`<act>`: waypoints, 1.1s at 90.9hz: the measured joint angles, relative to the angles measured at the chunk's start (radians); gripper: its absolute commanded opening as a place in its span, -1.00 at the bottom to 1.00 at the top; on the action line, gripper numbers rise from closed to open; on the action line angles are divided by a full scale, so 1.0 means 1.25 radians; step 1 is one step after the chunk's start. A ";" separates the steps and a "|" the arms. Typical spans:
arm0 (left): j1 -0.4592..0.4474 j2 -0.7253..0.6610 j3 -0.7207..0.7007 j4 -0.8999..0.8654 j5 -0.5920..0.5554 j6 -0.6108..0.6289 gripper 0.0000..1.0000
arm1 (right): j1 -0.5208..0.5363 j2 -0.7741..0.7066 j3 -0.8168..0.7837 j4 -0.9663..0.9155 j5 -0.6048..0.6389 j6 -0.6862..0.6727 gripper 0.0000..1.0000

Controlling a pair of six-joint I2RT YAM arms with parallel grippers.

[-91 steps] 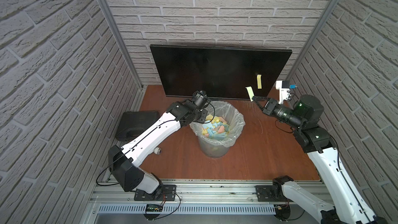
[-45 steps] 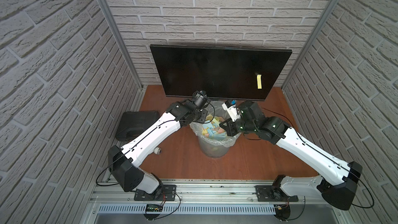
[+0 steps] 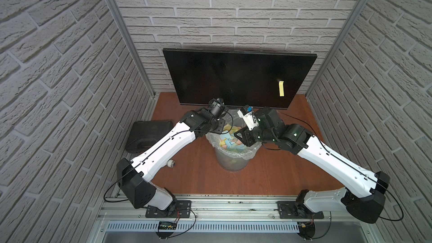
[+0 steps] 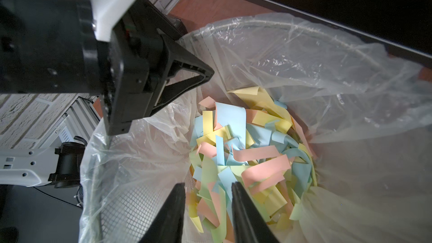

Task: Remove the sticky note from the monitor
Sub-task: Place the sticky note in the trash bin, then tear off the sticky note from the monitor.

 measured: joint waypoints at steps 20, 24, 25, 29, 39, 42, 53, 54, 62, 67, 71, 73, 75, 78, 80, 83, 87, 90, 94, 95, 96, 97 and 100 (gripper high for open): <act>0.000 0.000 0.000 0.000 0.000 -0.004 -0.29 | -0.013 -0.010 0.033 0.000 0.013 0.010 -0.25; 0.000 0.000 0.000 0.000 0.000 -0.004 -0.29 | -0.023 -0.020 0.037 0.000 0.012 0.017 -0.25; 0.000 0.000 0.000 0.000 0.000 -0.004 -0.29 | -0.026 -0.023 0.038 0.001 0.012 0.018 -0.25; 0.000 0.000 0.000 0.000 0.000 -0.004 -0.29 | -0.044 -0.039 0.038 0.003 0.010 0.031 -0.21; 0.000 0.000 0.000 0.000 0.000 -0.004 -0.29 | -0.113 -0.090 0.037 0.011 0.000 0.069 -0.20; 0.000 0.000 0.000 0.000 0.000 -0.004 -0.29 | -0.139 -0.107 0.034 0.019 -0.008 0.082 -0.20; 0.000 0.000 0.000 0.000 0.000 -0.004 -0.29 | -0.254 -0.183 -0.009 0.054 -0.045 0.146 -0.12; 0.000 0.000 0.000 0.000 0.000 -0.004 -0.29 | -0.265 -0.190 -0.013 0.057 -0.049 0.150 -0.12; 0.000 0.000 0.000 0.000 0.000 -0.004 -0.29 | -0.345 -0.235 -0.054 0.067 -0.067 0.195 -0.11; 0.000 0.000 0.000 0.000 0.000 -0.004 -0.29 | -0.388 -0.251 -0.075 0.073 -0.086 0.220 -0.11; 0.000 0.000 0.000 0.000 0.000 -0.004 -0.29 | -0.421 -0.258 -0.094 0.083 -0.107 0.244 -0.11; 0.000 0.000 0.000 0.000 0.000 -0.004 -0.29 | -0.435 -0.261 -0.103 0.089 -0.119 0.253 -0.11; 0.000 0.000 0.000 0.000 0.000 -0.004 -0.29 | -0.449 -0.261 -0.114 0.094 -0.131 0.265 -0.11; 0.000 0.000 0.000 0.000 0.000 -0.004 -0.29 | -0.470 -0.262 -0.131 0.105 -0.148 0.283 -0.11; 0.000 0.000 0.000 0.000 0.000 -0.004 -0.29 | -0.481 -0.261 -0.142 0.111 -0.158 0.291 -0.11; 0.000 0.000 0.000 0.000 0.000 -0.004 -0.29 | -0.498 -0.261 -0.161 0.122 -0.172 0.308 -0.11; 0.000 0.000 0.000 0.000 0.000 -0.004 -0.29 | -0.515 -0.260 -0.184 0.131 -0.186 0.325 -0.12; 0.000 0.000 0.000 0.000 0.000 -0.004 -0.29 | -0.526 -0.260 -0.199 0.135 -0.193 0.340 -0.11; 0.000 0.000 0.000 0.000 0.000 -0.004 -0.29 | -0.539 -0.260 -0.217 0.142 -0.203 0.357 -0.11; 0.000 0.000 0.000 0.000 0.000 -0.004 -0.29 | -0.541 -0.260 -0.221 0.144 -0.204 0.359 -0.11; 0.000 0.000 0.000 0.000 0.000 -0.004 -0.29 | -0.544 -0.260 -0.225 0.146 -0.207 0.364 -0.11; 0.000 0.000 0.000 0.000 0.000 -0.004 -0.29 | -0.546 -0.260 -0.228 0.147 -0.208 0.367 -0.11; 0.000 0.000 0.000 0.000 0.000 -0.004 -0.29 | -0.553 -0.260 -0.236 0.153 -0.212 0.378 -0.11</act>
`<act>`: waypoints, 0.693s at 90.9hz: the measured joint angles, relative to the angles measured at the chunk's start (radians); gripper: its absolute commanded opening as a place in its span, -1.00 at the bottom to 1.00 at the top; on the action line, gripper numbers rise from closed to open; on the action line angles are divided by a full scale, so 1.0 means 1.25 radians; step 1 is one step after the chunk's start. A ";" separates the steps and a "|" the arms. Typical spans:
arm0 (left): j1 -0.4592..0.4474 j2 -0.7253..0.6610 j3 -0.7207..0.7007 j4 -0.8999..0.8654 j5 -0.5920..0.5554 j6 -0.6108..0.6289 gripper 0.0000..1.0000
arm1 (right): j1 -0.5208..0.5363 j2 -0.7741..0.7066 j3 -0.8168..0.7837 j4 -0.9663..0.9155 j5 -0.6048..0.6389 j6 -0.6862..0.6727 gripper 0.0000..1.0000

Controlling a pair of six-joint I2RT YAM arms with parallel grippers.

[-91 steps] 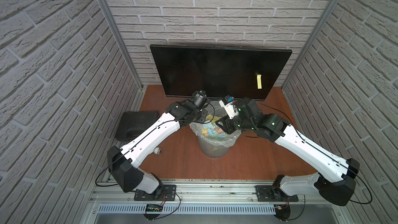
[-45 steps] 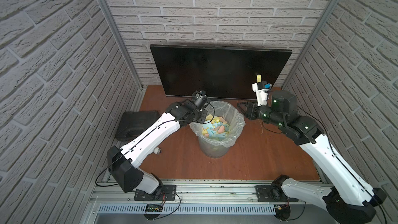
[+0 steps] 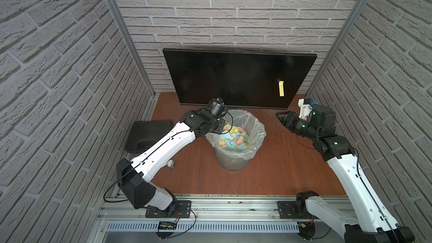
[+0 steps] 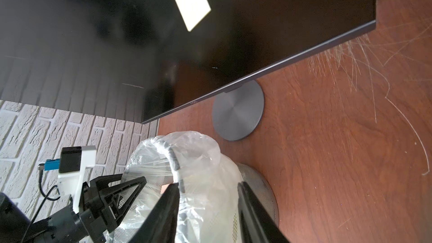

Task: Remove the sticky note from the monitor
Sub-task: Tear off the sticky note from the monitor.

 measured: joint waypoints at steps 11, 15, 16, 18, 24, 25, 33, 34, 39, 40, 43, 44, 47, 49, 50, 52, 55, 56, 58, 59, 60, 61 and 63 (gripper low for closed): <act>0.000 0.000 0.000 0.000 0.000 0.000 -0.29 | -0.019 -0.004 -0.020 0.017 -0.010 0.028 -0.11; 0.000 0.000 0.000 0.000 0.000 0.000 -0.29 | -0.026 -0.005 -0.024 0.022 -0.012 0.036 -0.11; 0.000 0.000 0.000 0.000 0.000 0.000 -0.29 | -0.027 -0.006 -0.025 0.022 -0.012 0.037 -0.11; 0.000 0.000 0.000 0.000 0.000 0.000 -0.29 | -0.030 -0.006 -0.026 0.024 -0.013 0.041 -0.11; 0.000 0.000 0.000 0.000 0.001 0.000 -0.29 | -0.037 -0.007 -0.027 0.035 -0.015 0.051 -0.11; 0.000 0.000 0.000 0.000 0.001 0.000 -0.29 | -0.038 -0.007 -0.027 0.038 -0.016 0.053 -0.11; 0.000 0.000 0.000 0.000 0.001 0.000 -0.29 | -0.044 -0.007 -0.027 0.055 -0.023 0.064 -0.10; 0.000 0.000 0.000 0.000 0.001 0.000 -0.29 | -0.044 -0.007 -0.027 0.057 -0.024 0.066 -0.10; 0.000 0.000 0.000 0.000 0.001 0.000 -0.29 | -0.045 -0.007 -0.027 0.072 -0.028 0.070 -0.10; 0.000 0.000 0.000 0.000 0.001 0.000 -0.29 | -0.046 -0.007 -0.027 0.074 -0.029 0.071 -0.10; 0.000 0.000 0.000 0.000 0.001 0.000 -0.29 | -0.047 -0.007 -0.027 0.082 -0.030 0.072 -0.09; 0.000 0.000 0.000 0.000 0.001 0.000 -0.29 | -0.047 -0.007 -0.027 0.085 -0.030 0.072 -0.10; 0.000 0.000 0.000 0.000 0.001 -0.001 -0.29 | -0.048 -0.007 -0.027 0.090 -0.030 0.072 -0.10; 0.000 0.000 0.000 0.000 0.001 0.000 -0.29 | -0.049 -0.007 -0.026 0.094 -0.029 0.072 -0.10; 0.000 0.000 0.000 0.000 0.001 0.000 -0.29 | -0.049 -0.007 -0.025 0.095 -0.029 0.072 -0.10; 0.000 0.000 0.000 0.000 0.002 -0.001 -0.29 | -0.051 -0.006 -0.023 0.094 -0.029 0.073 -0.10; 0.000 0.000 0.000 0.000 0.002 -0.001 -0.29 | -0.054 -0.005 -0.019 0.096 -0.028 0.072 -0.10; 0.000 0.000 0.000 0.000 0.002 0.000 -0.29 | -0.055 -0.005 -0.018 0.097 -0.028 0.072 -0.10; 0.000 0.000 0.000 0.000 0.002 0.000 -0.29 | -0.057 -0.004 -0.015 0.099 -0.028 0.072 -0.10; 0.000 0.000 0.000 0.000 0.002 0.000 -0.29 | -0.058 -0.003 -0.013 0.100 -0.028 0.073 -0.10; 0.000 0.000 0.000 0.000 0.002 0.000 -0.29 | -0.060 -0.002 -0.011 0.101 -0.028 0.073 -0.10; 0.000 0.000 0.000 0.000 0.002 -0.001 -0.29 | -0.061 -0.002 -0.009 0.102 -0.028 0.073 -0.10; 0.000 0.000 0.000 0.000 0.002 0.000 -0.29 | -0.063 0.001 -0.006 0.105 -0.029 0.073 -0.10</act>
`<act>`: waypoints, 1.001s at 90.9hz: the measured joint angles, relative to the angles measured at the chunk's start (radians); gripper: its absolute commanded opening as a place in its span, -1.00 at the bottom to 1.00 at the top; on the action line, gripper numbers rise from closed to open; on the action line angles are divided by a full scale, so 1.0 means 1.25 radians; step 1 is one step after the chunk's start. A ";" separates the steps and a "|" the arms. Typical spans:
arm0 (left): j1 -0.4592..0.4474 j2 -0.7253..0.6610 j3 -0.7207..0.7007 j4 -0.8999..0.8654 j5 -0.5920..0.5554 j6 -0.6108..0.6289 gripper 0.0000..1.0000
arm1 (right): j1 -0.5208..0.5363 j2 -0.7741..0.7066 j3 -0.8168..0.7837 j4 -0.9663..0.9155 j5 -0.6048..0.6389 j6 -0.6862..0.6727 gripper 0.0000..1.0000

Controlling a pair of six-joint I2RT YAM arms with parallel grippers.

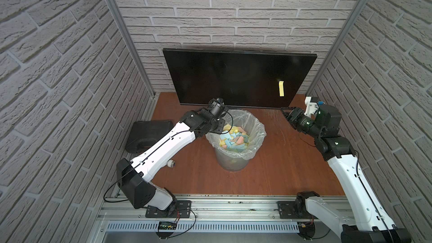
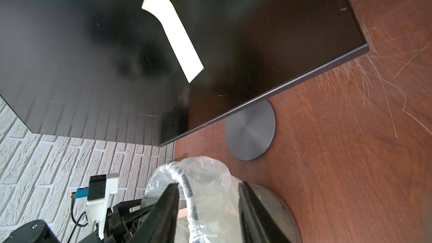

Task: Remove the sticky note from the monitor
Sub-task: Tear off the sticky note from the monitor.

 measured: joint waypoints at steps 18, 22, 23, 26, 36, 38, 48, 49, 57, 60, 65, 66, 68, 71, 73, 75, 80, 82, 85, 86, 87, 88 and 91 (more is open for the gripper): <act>0.000 0.000 -0.001 0.000 0.001 0.000 -0.29 | -0.020 0.048 0.020 0.047 -0.008 0.018 -0.10; 0.000 0.000 -0.001 0.000 0.001 0.000 -0.29 | -0.022 0.058 0.021 0.055 -0.010 0.020 -0.10; 0.000 0.000 -0.001 0.000 0.001 0.000 -0.29 | -0.023 0.060 0.022 0.056 -0.010 0.021 -0.10; 0.000 0.000 -0.001 0.000 0.001 0.000 -0.29 | -0.024 0.069 0.026 0.061 -0.011 0.022 -0.10; 0.000 0.000 -0.001 0.000 0.002 0.000 -0.29 | -0.029 0.089 0.040 0.075 -0.015 0.029 -0.09; 0.000 0.000 -0.001 0.000 0.002 0.000 -0.29 | -0.030 0.091 0.043 0.078 -0.016 0.029 -0.09; 0.000 0.000 -0.001 0.001 0.002 -0.001 -0.29 | -0.037 0.093 0.055 0.088 -0.016 0.033 -0.08; 0.000 0.000 -0.001 0.001 0.002 0.000 -0.30 | -0.038 0.093 0.056 0.089 -0.016 0.033 -0.08; 0.000 0.000 -0.001 0.001 0.003 -0.001 -0.31 | -0.042 0.096 0.067 0.098 -0.018 0.033 -0.07; 0.000 0.000 -0.001 0.001 0.004 -0.001 -0.33 | -0.043 0.097 0.071 0.101 -0.019 0.033 -0.07; 0.000 0.000 -0.001 0.001 0.004 -0.001 -0.35 | -0.044 0.101 0.077 0.107 -0.022 0.033 -0.07; 0.000 0.000 -0.001 0.001 0.004 -0.001 -0.35 | -0.044 0.102 0.078 0.108 -0.022 0.033 -0.07; 0.000 0.000 -0.001 0.001 0.004 -0.001 -0.35 | -0.044 0.104 0.080 0.110 -0.023 0.033 -0.07; 0.000 0.000 -0.001 0.001 0.004 -0.001 -0.35 | -0.044 0.107 0.082 0.114 -0.026 0.033 -0.07; 0.000 0.000 -0.001 0.001 0.004 -0.001 -0.35 | -0.044 0.109 0.083 0.117 -0.027 0.033 -0.07; 0.000 0.000 -0.001 0.001 0.004 -0.001 -0.35 | -0.044 0.110 0.083 0.120 -0.028 0.033 -0.07; 0.000 0.000 -0.001 0.001 0.004 -0.001 -0.35 | -0.044 0.115 0.083 0.123 -0.031 0.032 -0.06; 0.000 0.000 -0.001 0.001 0.004 -0.001 -0.35 | -0.044 0.116 0.083 0.125 -0.032 0.032 -0.06; 0.000 0.000 -0.001 0.001 0.004 -0.001 -0.35 | -0.044 0.120 0.083 0.128 -0.034 0.032 -0.06; 0.000 0.000 -0.001 0.001 0.004 -0.001 -0.35 | -0.044 0.121 0.083 0.129 -0.034 0.032 -0.06; 0.000 0.000 -0.001 0.001 0.004 -0.001 -0.35 | -0.044 0.122 0.083 0.130 -0.034 0.032 -0.06; 0.000 0.000 -0.001 0.001 0.004 -0.001 -0.35 | -0.044 0.123 0.083 0.131 -0.034 0.032 -0.06; 0.000 0.000 -0.001 0.001 0.004 -0.001 -0.35 | -0.044 0.127 0.083 0.132 -0.034 0.031 -0.06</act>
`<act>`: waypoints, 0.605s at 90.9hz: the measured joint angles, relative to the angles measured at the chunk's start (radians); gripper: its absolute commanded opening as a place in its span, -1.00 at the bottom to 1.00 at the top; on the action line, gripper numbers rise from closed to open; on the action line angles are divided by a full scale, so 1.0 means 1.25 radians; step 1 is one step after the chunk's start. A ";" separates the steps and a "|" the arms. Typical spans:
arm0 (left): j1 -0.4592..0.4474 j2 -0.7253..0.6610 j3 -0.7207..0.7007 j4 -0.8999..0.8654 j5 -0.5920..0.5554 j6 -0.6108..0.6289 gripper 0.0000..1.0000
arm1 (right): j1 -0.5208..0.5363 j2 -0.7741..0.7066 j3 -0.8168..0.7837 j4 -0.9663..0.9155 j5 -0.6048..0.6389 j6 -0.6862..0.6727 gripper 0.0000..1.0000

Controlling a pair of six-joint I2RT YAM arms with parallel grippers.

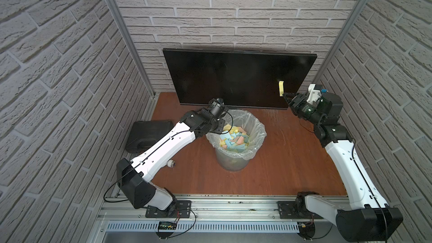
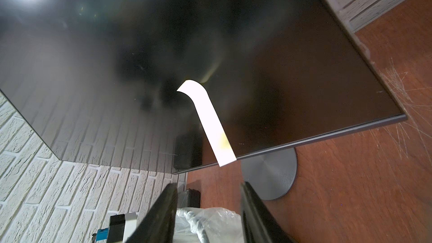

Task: Remove the sticky note from the monitor
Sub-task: Tear off the sticky note from the monitor.

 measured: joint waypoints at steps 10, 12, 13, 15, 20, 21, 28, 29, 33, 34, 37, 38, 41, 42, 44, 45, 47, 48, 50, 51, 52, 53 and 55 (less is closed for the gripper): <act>0.000 0.000 0.000 0.000 0.000 0.000 -0.34 | 0.000 0.016 0.000 0.003 0.000 -0.005 -0.04; 0.000 0.000 0.000 0.000 0.000 0.000 -0.34 | 0.000 0.020 0.000 0.004 0.000 -0.007 -0.04; 0.000 0.000 0.000 0.000 0.000 0.000 -0.34 | 0.000 0.021 0.000 0.004 0.000 -0.008 -0.04; 0.000 0.000 0.000 0.000 0.000 0.000 -0.34 | 0.000 0.025 0.000 0.005 0.000 -0.009 -0.04; 0.000 0.000 0.000 0.000 0.000 0.000 -0.34 | 0.000 0.034 0.000 0.007 0.000 -0.012 -0.04; 0.000 0.000 0.000 0.000 0.000 0.000 -0.34 | -0.001 0.036 0.000 0.008 0.000 -0.012 -0.04; 0.000 0.000 0.000 0.000 0.000 0.000 -0.34 | -0.001 0.050 0.000 0.015 -0.002 -0.014 -0.04; 0.000 0.000 0.000 0.000 0.000 0.000 -0.34 | -0.001 0.052 0.000 0.016 -0.002 -0.014 -0.04; 0.000 0.000 0.000 0.000 0.000 0.000 -0.34 | -0.001 0.060 0.000 0.021 -0.003 -0.014 -0.05; 0.000 0.000 0.000 0.000 0.000 0.000 -0.34 | -0.001 0.061 0.000 0.023 -0.003 -0.014 -0.05; 0.000 0.000 0.000 0.000 0.000 0.000 -0.34 | -0.001 0.067 0.000 0.026 -0.004 -0.013 -0.05; 0.000 0.000 0.000 0.000 0.000 0.000 -0.34 | -0.001 0.068 0.000 0.028 -0.005 -0.014 -0.05; 0.000 0.000 0.000 0.000 0.000 0.000 -0.34 | -0.001 0.072 0.001 0.031 -0.005 -0.013 -0.05; 0.000 0.000 0.000 0.000 0.000 0.000 -0.34 | -0.001 0.073 0.001 0.032 -0.006 -0.014 -0.05; 0.000 0.000 0.000 0.000 0.000 0.000 -0.34 | -0.001 0.075 0.002 0.034 -0.007 -0.013 -0.05; 0.000 0.000 0.000 0.000 0.000 0.000 -0.34 | -0.001 0.076 0.002 0.036 -0.008 -0.014 -0.05; 0.000 0.000 0.000 0.000 0.000 0.000 -0.34 | -0.001 0.078 0.002 0.038 -0.008 -0.014 -0.05; 0.000 0.000 0.000 0.000 0.000 0.000 -0.34 | -0.001 0.078 0.002 0.039 -0.008 -0.013 -0.05; 0.000 0.000 0.000 0.000 0.000 -0.001 -0.34 | -0.001 0.079 0.003 0.040 -0.009 -0.013 -0.06; 0.000 0.000 0.000 0.000 0.000 -0.001 -0.34 | -0.001 0.080 0.004 0.042 -0.009 -0.013 -0.06; 0.000 0.000 0.000 0.000 0.000 -0.001 -0.34 | -0.001 0.080 0.004 0.043 -0.009 -0.013 -0.05; 0.000 0.000 0.000 0.000 0.000 -0.001 -0.34 | -0.001 0.081 0.005 0.044 -0.010 -0.013 -0.06; 0.000 0.000 0.000 0.000 0.000 -0.002 -0.34 | -0.001 0.081 0.006 0.046 -0.011 -0.013 -0.06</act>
